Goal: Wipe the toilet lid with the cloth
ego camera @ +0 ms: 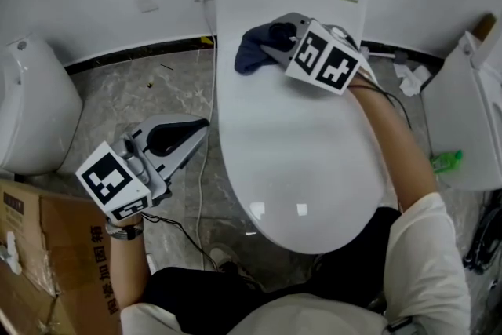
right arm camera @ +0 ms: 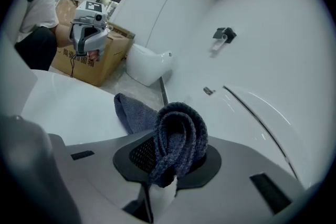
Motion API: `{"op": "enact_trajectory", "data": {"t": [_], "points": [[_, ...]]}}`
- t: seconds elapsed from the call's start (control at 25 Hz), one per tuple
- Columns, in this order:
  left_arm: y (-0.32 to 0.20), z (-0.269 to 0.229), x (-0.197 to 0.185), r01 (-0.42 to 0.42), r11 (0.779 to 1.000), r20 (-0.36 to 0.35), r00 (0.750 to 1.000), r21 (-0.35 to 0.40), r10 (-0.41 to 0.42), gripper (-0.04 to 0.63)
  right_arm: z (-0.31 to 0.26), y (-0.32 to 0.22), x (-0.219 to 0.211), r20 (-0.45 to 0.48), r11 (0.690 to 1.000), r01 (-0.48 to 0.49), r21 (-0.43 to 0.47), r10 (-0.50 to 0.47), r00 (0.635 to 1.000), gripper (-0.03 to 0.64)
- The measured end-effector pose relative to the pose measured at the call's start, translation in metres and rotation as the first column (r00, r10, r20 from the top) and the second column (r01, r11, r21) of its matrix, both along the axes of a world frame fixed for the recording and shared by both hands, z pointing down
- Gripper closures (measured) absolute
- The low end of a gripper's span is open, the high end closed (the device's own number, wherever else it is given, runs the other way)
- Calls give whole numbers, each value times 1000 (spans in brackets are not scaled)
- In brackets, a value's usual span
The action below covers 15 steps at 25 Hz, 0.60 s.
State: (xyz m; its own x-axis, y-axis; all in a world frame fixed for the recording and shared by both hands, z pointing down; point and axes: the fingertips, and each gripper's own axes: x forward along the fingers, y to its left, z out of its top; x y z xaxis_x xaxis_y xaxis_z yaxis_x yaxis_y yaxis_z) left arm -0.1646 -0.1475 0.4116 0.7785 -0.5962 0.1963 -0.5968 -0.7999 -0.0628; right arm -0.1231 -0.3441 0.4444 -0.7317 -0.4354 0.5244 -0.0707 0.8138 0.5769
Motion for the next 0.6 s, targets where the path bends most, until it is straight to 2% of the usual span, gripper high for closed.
{"op": "enact_trajectory", "data": {"t": [0.16,0.36,0.48,0.6], "points": [[-4,-1,-7,24,1000,-18,1000,3,-24,595,-3,-32,77,-4,991,-132,-1,132,991,528],[-5,2,-3,18,1000,-17,1000,2,-18,595,2,-57,184,-8,962,-271,20,271,962,528],[-7,5,-3,22,1000,-20,1000,-6,-22,595,6,-51,226,23,953,-302,-7,302,953,528],[-11,5,-4,44,999,-28,999,-4,-44,595,11,-30,251,23,958,-284,-26,285,958,528]]}}
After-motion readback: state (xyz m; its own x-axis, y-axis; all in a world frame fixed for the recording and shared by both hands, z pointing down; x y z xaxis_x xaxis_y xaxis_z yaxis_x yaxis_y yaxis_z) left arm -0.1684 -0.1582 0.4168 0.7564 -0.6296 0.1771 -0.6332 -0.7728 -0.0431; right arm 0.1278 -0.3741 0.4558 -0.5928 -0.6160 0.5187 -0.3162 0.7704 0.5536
